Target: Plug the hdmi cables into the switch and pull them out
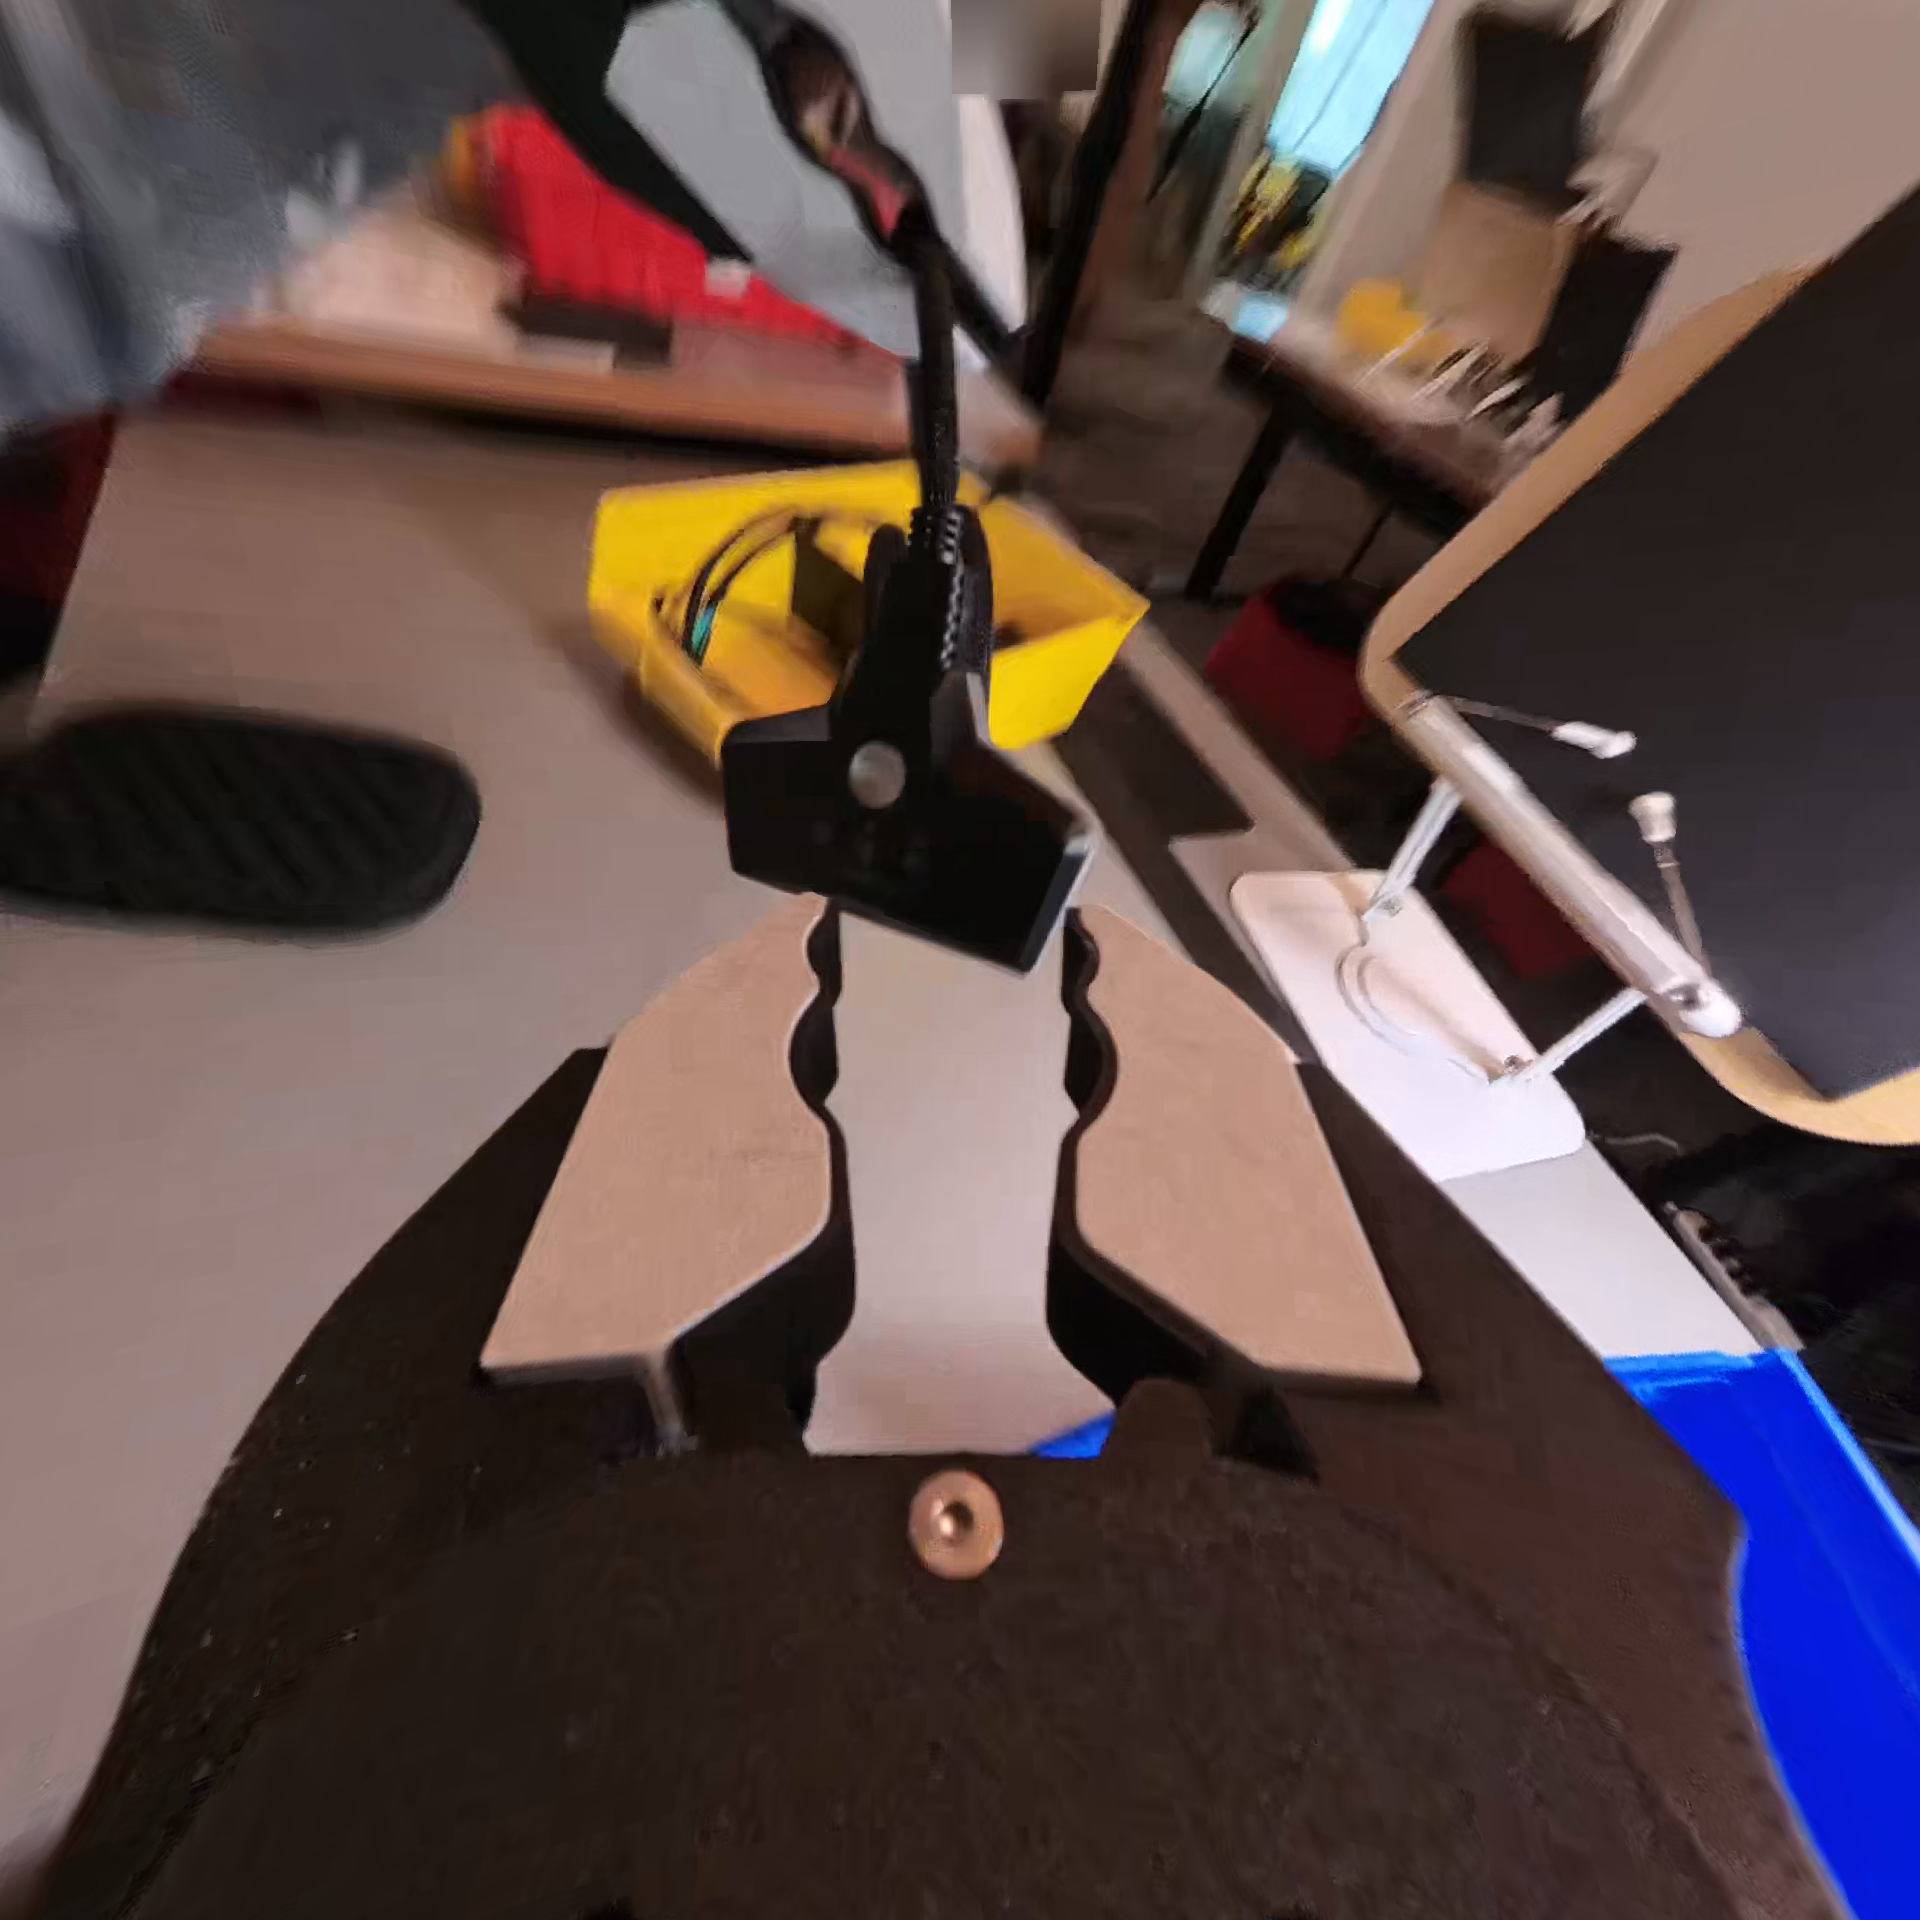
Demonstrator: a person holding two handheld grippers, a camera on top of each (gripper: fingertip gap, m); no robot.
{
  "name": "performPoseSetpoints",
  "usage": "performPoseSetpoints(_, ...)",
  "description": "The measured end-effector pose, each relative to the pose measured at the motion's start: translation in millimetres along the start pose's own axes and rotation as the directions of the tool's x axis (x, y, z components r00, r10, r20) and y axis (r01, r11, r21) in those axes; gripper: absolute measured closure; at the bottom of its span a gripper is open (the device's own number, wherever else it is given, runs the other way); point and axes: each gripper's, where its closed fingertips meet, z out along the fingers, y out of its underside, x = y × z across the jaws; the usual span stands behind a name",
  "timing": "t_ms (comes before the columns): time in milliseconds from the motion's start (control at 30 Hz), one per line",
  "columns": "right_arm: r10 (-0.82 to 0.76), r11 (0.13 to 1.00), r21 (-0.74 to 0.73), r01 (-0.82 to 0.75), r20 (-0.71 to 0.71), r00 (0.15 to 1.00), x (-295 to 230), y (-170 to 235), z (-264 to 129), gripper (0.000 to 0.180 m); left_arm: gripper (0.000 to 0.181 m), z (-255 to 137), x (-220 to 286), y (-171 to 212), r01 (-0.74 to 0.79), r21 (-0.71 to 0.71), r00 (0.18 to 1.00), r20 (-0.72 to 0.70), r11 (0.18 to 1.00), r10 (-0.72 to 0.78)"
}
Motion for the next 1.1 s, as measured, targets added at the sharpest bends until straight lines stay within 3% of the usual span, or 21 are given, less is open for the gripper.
performPoseSetpoints(100, -0.026, 0.972, -0.221, 0.086, 0.261, 0.965, -33.3, 31.0, 2.8, 0.131, 0.175, 16.7, 37.2, -32.3, -0.054, 0.086, 0.992, -0.109, 0.995, 0.063)
performPoseSetpoints(233, 0.092, 0.95, -0.304, 0.066, 0.477, 0.874, -80.3, 59.5, 7.1, 0.128, 0.175, 21.1, 70.8, -75.5, -0.054, 0.22, 0.968, -0.226, 0.974, 0.104)
performPoseSetpoints(400, 0.165, 0.971, -0.238, 0.003, 0.686, 0.709, -142.6, 59.1, 7.0, 0.142, 0.174, 17.3, 76.6, -108.3, 0.03, 0.321, 0.955, -0.288, 0.946, 0.068)
performPoseSetpoints(533, 0.159, 0.987, -0.141, -0.083, 0.715, 0.68, -163.7, 41.0, 23.2, 0.146, 0.17, 24.7, 76.3, -114.9, 0.124, 0.29, 0.939, -0.343, 0.949, -0.018)
performPoseSetpoints(667, 0.152, 0.971, 0.019, -0.239, 0.723, 0.674, -154.3, 12.0, 30.0, 0.147, 0.156, 26.7, 53.3, -110.3, 0.322, 0.26, 0.92, -0.314, 0.91, -0.236)
performPoseSetpoints(733, 0.144, 0.936, 0.125, -0.33, 0.717, 0.682, -140.2, -9.1, 28.2, 0.147, 0.153, 20.2, 27.3, -103.0, 0.455, 0.317, 0.887, -0.243, 0.832, -0.393)
performPoseSetpoints(867, 0.135, 0.847, 0.321, -0.423, 0.642, 0.755, -97.6, -43.5, 23.9, 0.148, 0.155, -20.9, -26.6, -78.6, 0.65, 0.541, 0.692, -0.13, 0.534, -0.71)
performPoseSetpoints(967, 0.175, 0.752, 0.458, -0.475, 0.555, 0.813, -54.5, -65.9, 20.3, 0.149, 0.155, -39.4, -23.3, -70.3, 0.729, 0.612, 0.558, -0.273, 0.307, -0.783)
performPoseSetpoints(1033, 0.213, 0.706, 0.515, -0.487, 0.501, 0.839, -29.2, -73.9, 22.2, 0.149, 0.154, -35.4, -10.8, -68.6, 0.767, 0.602, 0.513, -0.367, 0.222, -0.776)
performPoseSetpoints(1100, 0.238, 0.695, 0.534, -0.481, 0.46, 0.855, -14.6, -74.4, 30.9, 0.148, 0.152, -19.2, 2.1, -67.6, 0.807, 0.558, 0.477, -0.422, 0.194, -0.771)
